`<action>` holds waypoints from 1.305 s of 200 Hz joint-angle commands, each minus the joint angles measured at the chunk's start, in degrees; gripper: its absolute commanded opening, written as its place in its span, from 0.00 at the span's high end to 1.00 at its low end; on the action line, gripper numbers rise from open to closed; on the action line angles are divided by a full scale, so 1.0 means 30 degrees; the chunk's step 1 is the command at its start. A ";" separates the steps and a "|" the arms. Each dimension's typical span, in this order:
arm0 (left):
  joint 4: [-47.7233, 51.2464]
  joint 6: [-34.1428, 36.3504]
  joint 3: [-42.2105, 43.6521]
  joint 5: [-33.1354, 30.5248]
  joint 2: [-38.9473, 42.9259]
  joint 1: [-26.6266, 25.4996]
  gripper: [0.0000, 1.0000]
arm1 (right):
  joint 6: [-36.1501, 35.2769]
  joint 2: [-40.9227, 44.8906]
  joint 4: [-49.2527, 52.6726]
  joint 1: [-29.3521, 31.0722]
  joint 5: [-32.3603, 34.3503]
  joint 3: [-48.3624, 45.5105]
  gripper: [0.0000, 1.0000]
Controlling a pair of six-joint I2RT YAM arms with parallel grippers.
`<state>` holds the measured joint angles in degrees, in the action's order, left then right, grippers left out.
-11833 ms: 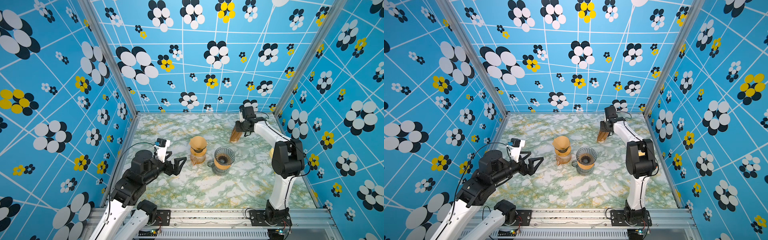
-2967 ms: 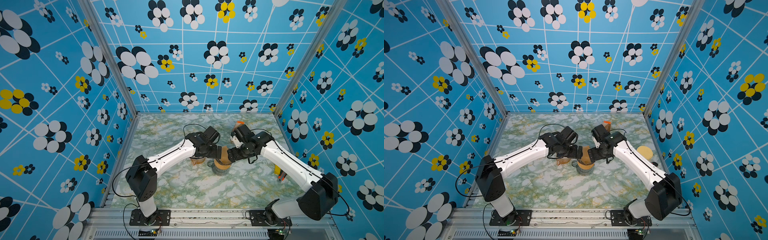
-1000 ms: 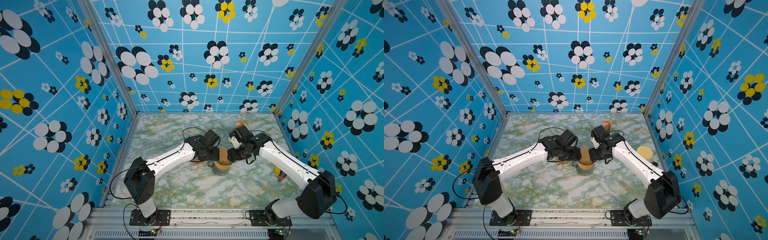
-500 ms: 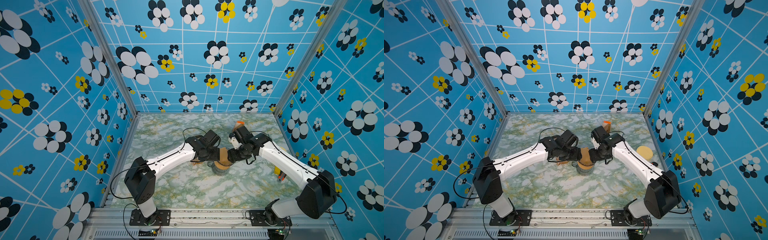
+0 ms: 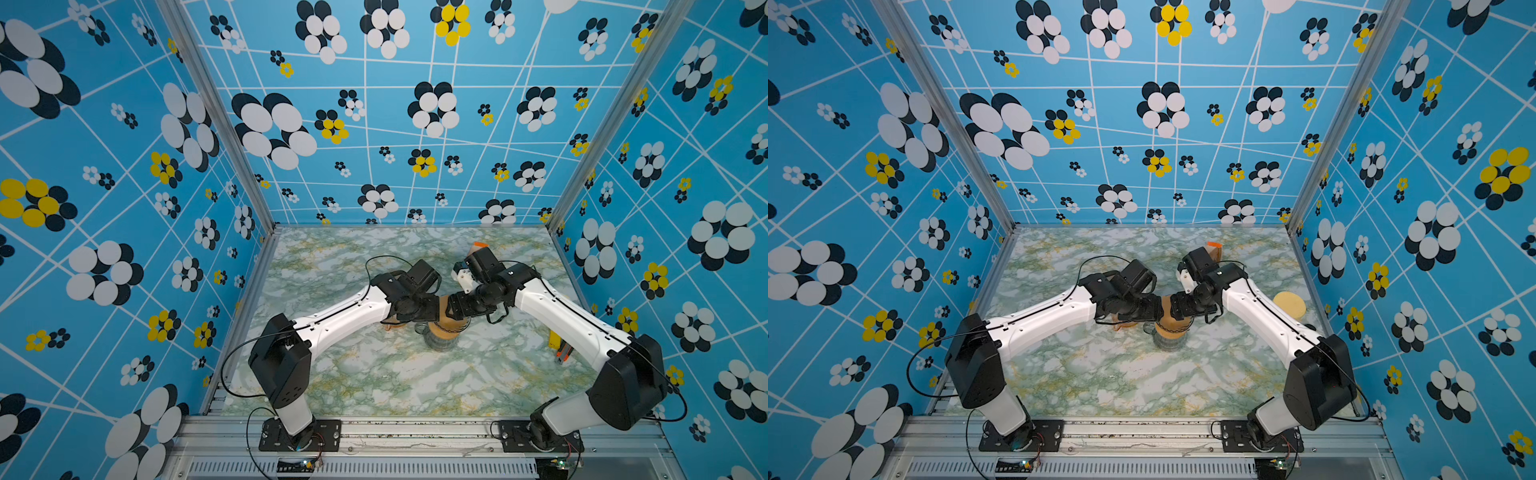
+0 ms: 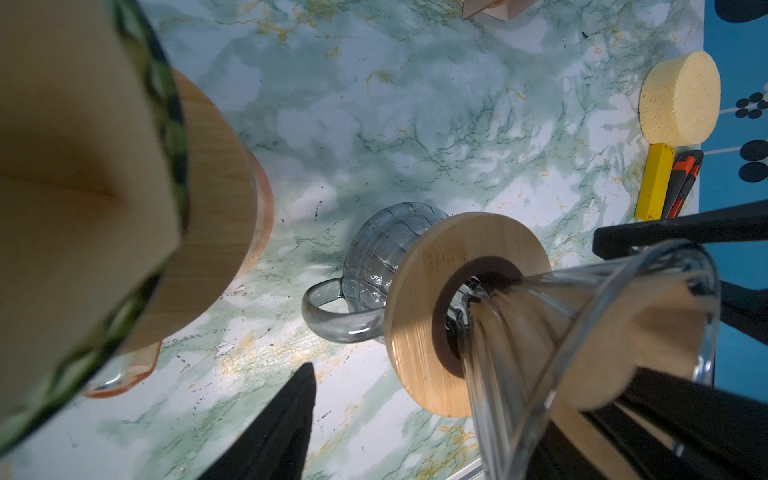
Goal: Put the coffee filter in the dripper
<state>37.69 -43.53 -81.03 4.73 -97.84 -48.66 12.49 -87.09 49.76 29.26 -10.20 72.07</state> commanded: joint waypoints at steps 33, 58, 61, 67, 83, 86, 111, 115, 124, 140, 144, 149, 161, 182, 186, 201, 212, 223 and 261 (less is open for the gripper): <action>0.0209 -0.0007 -0.0088 0.0106 -0.0345 0.0316 0.33 | -0.0045 -0.1102 -0.0093 0.0221 0.0712 0.0347 0.25; 0.0180 0.0017 -0.0101 0.0140 -0.0403 0.0401 0.33 | -0.0135 -0.1598 0.0219 0.0547 0.1505 0.0536 0.26; 0.0180 0.0009 -0.0090 0.0150 -0.0403 0.0423 0.33 | -0.0152 -0.1675 0.0306 0.0559 0.1521 0.0608 0.25; 0.0157 0.0007 -0.0088 0.0137 -0.0403 0.0440 0.33 | -0.0178 -0.1835 0.0497 0.0561 0.1524 0.0692 0.26; 0.0099 -0.0020 -0.0087 0.0209 -0.0374 0.0478 0.33 | -0.0222 -0.2049 0.0621 0.0655 0.1776 0.0759 0.26; 0.0093 -0.0014 -0.0084 0.0188 -0.0374 0.0477 0.33 | -0.0192 -0.2061 0.0638 0.0690 0.1786 0.0753 0.26; 0.0092 -0.0019 -0.0119 0.0287 -0.0414 0.0522 0.33 | -0.0074 -0.2099 0.0626 0.0755 0.1787 0.0819 0.27; 0.0092 -0.0022 -0.0132 0.0310 -0.0422 0.0522 0.33 | -0.0087 -0.2118 0.0618 0.0758 0.1813 0.0819 0.27; 0.0081 -0.0022 -0.0117 0.0327 -0.0440 0.0571 0.33 | -0.0048 -0.2169 0.0632 0.0762 0.1874 0.0821 0.27; 0.0027 -0.0022 -0.0088 0.0327 -0.0440 0.0603 0.33 | 0.0049 -0.2257 0.0703 0.0760 0.1977 0.0906 0.27; 0.0055 -0.0020 -0.0088 0.0351 -0.0433 0.0595 0.33 | 0.0038 -0.2237 0.0753 0.0791 0.2017 0.0958 0.27; 0.0055 -0.0022 -0.0061 0.0356 -0.0433 0.0590 0.33 | 0.0053 -0.2285 0.0809 0.0799 0.2118 0.1043 0.27; 0.0001 -0.0022 -0.0022 0.0393 -0.0414 0.0610 0.33 | 0.0042 -0.2303 0.1016 0.0882 0.2326 0.1212 0.26; -0.0162 -0.0109 0.0113 0.0644 -0.0312 0.0715 0.33 | 0.0087 -0.1909 0.1243 0.0904 0.2258 0.1482 0.25; -0.0222 -0.0134 0.0142 0.0717 -0.0290 0.0738 0.33 | 0.0099 -0.1820 0.1276 0.0911 0.2256 0.1532 0.25; -0.0318 -0.0194 0.0176 0.0936 -0.0250 0.0857 0.33 | 0.0084 -0.1350 0.1555 0.0883 0.2147 0.1876 0.24; -0.0353 -0.0227 0.0146 0.1095 -0.0255 0.0927 0.33 | 0.0003 -0.1080 0.1913 0.0828 0.2001 0.2151 0.25; -0.0391 -0.0271 0.0145 0.1309 -0.0257 0.0988 0.34 | -0.0043 -0.0883 0.2252 0.0730 0.1838 0.2418 0.25; -0.0521 -0.0330 0.0263 0.1609 -0.0020 0.1161 0.35 | -0.0236 0.0197 0.2932 0.0330 0.0919 0.2570 0.26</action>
<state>36.58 -43.99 -81.03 8.51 -98.15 -45.74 12.45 -89.67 55.02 31.11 -5.10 78.56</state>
